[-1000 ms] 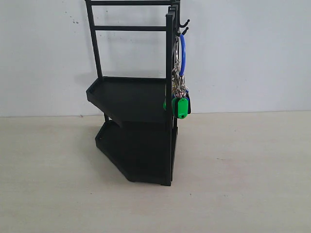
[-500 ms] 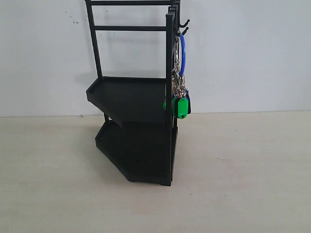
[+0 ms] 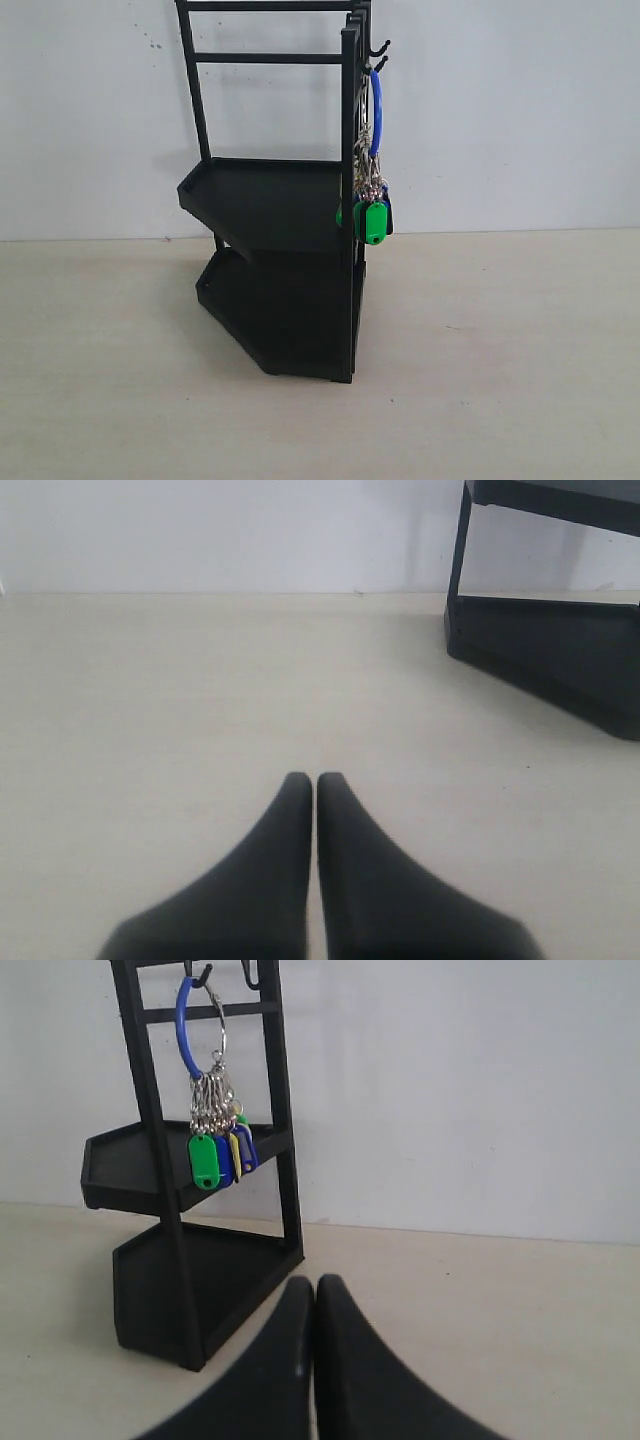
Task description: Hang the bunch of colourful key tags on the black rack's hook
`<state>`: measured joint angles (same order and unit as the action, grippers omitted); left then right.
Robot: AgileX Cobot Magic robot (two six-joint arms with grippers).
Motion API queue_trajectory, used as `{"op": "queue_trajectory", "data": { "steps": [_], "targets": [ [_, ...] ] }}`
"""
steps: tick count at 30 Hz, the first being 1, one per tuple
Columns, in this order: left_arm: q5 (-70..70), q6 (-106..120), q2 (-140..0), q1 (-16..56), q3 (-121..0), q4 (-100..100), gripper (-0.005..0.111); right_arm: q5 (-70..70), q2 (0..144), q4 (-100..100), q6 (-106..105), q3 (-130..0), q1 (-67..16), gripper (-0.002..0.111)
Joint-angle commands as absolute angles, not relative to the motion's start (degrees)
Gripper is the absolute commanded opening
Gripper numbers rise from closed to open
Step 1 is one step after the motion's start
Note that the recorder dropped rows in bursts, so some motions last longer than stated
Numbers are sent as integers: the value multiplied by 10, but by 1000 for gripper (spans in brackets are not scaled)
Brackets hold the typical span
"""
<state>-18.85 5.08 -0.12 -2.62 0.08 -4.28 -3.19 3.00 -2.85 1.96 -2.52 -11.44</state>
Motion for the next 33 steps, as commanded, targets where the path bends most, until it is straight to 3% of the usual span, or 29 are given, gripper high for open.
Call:
{"op": "queue_trajectory", "data": {
  "steps": [1, 33],
  "targets": [
    [-180, 45, 0, -28, 0, -47, 4, 26, 29, -44, 12, 0, -110, 0],
    [-180, 45, 0, -28, 0, -47, 4, -119, 29, -80, -15, 0, -110, 0]
  ]
}}
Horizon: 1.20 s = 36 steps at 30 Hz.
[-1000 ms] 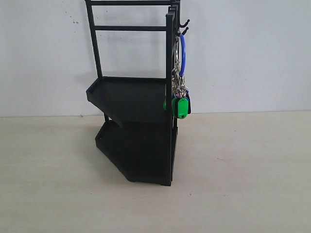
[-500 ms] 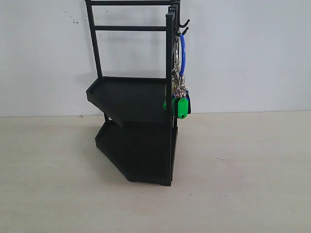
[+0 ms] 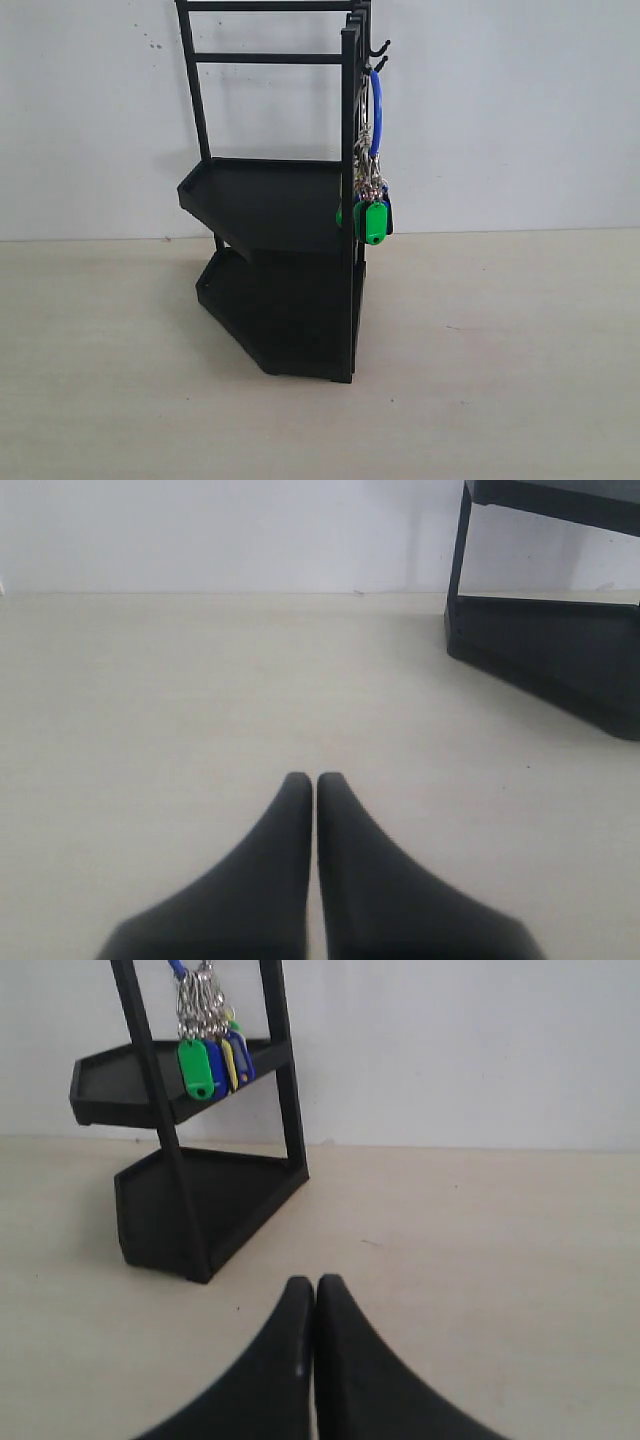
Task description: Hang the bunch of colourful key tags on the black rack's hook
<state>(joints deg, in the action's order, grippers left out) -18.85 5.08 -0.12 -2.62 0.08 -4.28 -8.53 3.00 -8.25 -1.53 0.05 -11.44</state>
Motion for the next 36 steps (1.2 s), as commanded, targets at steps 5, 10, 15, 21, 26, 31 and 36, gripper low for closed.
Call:
{"op": "queue_trajectory", "data": {
  "steps": [5, 10, 15, 21, 26, 31, 36],
  "targets": [
    [-180, 45, 0, -28, 0, -47, 4, -159, 29, -76, -16, 0, -110, 0],
    [-180, 45, 0, -28, 0, -47, 4, -192, 0, -69, -16, 0, -76, 0],
    [-180, 45, 0, -28, 0, -47, 4, -196, 0, -79, -15, 0, 15, 0],
    [-180, 45, 0, -28, 0, -47, 4, -196, 0, -79, -17, 0, 41, 0],
    [-180, 45, 0, -28, 0, -47, 4, -197, 0, -79, -20, 0, 40, 0],
    [-180, 45, 0, -28, 0, -47, 4, -197, 0, -80, -18, 0, 40, 0],
    [-180, 45, 0, -28, 0, -47, 4, -197, 0, -80, -15, 0, 40, 0]
  ]
}}
